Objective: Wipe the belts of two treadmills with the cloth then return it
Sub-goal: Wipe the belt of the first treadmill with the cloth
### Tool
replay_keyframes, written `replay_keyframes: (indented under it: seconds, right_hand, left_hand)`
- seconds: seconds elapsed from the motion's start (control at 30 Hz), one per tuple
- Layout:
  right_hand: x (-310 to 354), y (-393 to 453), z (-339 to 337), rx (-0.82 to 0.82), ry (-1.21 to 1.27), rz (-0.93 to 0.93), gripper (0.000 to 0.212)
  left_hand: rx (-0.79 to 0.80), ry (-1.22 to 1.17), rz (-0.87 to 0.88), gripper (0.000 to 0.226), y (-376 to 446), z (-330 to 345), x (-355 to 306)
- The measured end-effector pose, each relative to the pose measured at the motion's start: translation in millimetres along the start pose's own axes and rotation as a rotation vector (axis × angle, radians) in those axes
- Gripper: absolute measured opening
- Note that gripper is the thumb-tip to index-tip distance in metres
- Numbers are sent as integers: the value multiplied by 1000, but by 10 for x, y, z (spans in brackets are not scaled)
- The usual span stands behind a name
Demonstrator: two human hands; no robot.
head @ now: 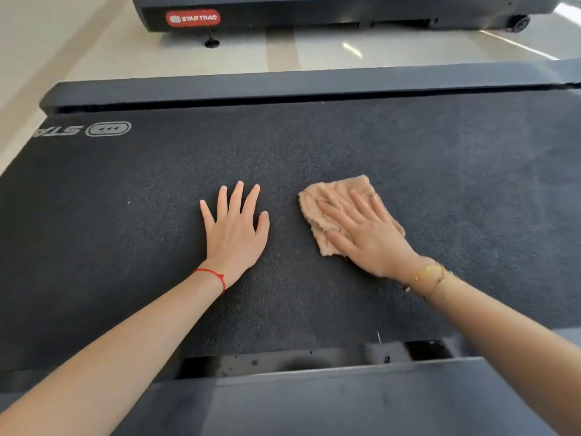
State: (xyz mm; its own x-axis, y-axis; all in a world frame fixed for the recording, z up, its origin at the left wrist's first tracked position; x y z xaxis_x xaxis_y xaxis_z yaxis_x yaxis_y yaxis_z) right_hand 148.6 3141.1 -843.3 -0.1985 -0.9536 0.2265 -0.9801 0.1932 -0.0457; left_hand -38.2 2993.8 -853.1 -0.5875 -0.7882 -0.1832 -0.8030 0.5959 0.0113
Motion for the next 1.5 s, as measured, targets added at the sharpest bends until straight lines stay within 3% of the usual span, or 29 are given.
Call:
replay_keyframes:
  seconds: [0.33, 0.5, 0.63, 0.8, 0.87, 1.1, 1.23, 1.5]
  right_hand:
    - [-1276, 1565, -305, -84, 16, 319, 58]
    - [-1397, 2358, -363, -99, 46, 340, 58]
    - [-1148, 2793, -334, -107, 61, 245, 57]
    - [-908, 2800, -294, -70, 24, -3, 55]
    - [-1059, 2663, -348, -56, -28, -14, 58]
    - [-1942, 1915, -544, -71, -68, 364, 63]
    - [-1629, 1878, -439, -92, -4, 357, 59]
    - [-192, 1348, -109, -46, -14, -72, 54]
  left_hand:
    - [-36, 29, -12, 64, 331, 74, -103]
    - [-33, 61, -29, 68, 333, 66, -110]
    - [-25, 82, -30, 67, 334, 74, -121]
    - [-25, 80, -32, 67, 313, 54, -123]
    - [-23, 80, -31, 67, 309, 47, -122]
    - [-24, 57, -31, 67, 300, 34, -135]
    - [-28, 44, -37, 64, 304, 44, -136]
    - [-47, -7, -35, 60, 298, 35, -132]
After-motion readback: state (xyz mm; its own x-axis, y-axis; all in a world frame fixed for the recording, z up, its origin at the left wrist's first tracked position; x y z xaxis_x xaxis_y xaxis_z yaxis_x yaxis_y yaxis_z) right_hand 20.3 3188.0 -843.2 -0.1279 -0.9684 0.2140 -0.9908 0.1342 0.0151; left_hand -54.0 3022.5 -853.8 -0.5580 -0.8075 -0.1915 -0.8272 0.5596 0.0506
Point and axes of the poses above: each hand's wrist, its own y-axis towards the middle knuckle, its own z-axis out of the palm, x = y × z, the point moved 5 cm from there along y, towards the middle knuckle, and after that the axes turned 12 degrees about -z, right-handed, at the moved point
